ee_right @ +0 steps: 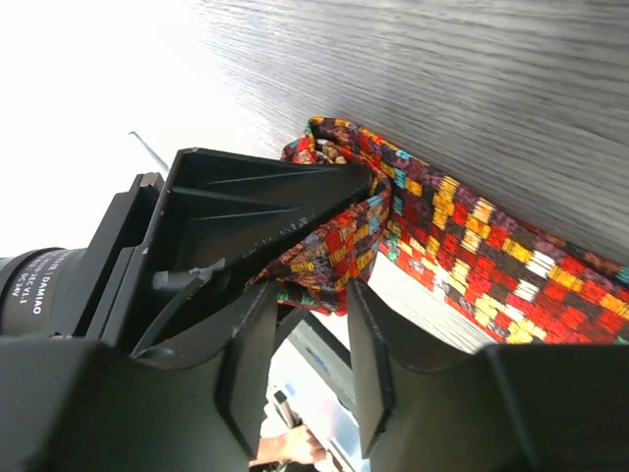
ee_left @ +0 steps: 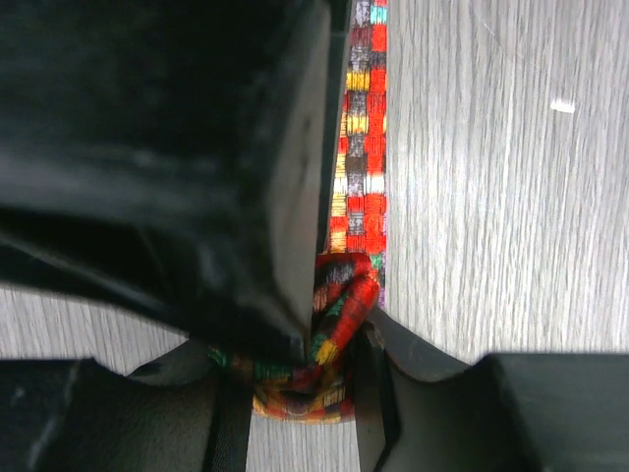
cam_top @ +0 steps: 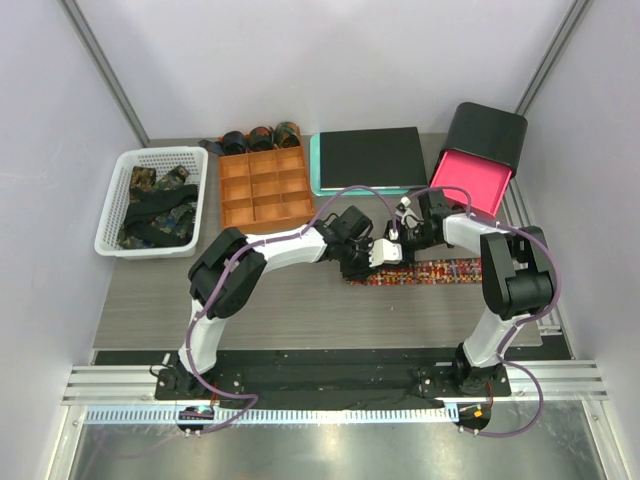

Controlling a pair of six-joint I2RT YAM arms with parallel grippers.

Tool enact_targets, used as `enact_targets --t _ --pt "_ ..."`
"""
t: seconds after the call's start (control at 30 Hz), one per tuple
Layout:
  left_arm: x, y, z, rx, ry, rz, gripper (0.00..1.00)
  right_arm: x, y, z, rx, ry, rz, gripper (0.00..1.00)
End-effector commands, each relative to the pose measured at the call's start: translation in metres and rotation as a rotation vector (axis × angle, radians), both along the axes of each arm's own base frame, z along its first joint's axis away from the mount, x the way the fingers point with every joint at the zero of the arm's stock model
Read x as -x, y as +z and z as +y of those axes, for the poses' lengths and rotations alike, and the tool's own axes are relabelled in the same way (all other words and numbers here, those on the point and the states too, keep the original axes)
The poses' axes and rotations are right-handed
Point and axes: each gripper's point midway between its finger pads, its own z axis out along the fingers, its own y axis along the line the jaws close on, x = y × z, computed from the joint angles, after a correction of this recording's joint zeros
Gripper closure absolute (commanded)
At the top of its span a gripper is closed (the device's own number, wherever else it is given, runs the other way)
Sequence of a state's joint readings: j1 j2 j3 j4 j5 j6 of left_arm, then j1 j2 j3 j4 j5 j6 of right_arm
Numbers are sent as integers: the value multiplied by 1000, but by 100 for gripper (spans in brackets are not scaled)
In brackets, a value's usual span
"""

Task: Roll the ties
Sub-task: Roll the tie at the center of the board.

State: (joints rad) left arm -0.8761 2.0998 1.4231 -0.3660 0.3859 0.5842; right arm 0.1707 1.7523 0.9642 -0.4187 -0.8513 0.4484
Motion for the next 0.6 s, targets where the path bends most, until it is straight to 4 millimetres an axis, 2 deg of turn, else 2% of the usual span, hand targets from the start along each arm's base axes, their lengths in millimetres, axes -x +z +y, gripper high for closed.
enact_targets --t 0.0,0.07,0.17,0.27,0.3,0.33,0.57 --pt "61 -113 92 -409 -12 207 83 -8 32 9 -67 32 -86 57" --pt "60 -112 91 -404 -14 207 83 -7 27 11 -58 38 -82 57" --pt "61 -111 90 -398 -14 207 83 -6 9 11 -31 28 -49 60" --pt "61 -109 89 -394 -14 207 83 -5 -9 12 -25 -4 -4 71" --pt "60 -108 89 -390 -13 204 83 -6 -15 11 -15 -12 1 79" --pt "60 -106 89 -384 -10 204 83 -5 -24 9 8 -23 17 83" --pt "52 -88 83 -336 28 211 83 -5 -41 -14 129 -29 16 94"
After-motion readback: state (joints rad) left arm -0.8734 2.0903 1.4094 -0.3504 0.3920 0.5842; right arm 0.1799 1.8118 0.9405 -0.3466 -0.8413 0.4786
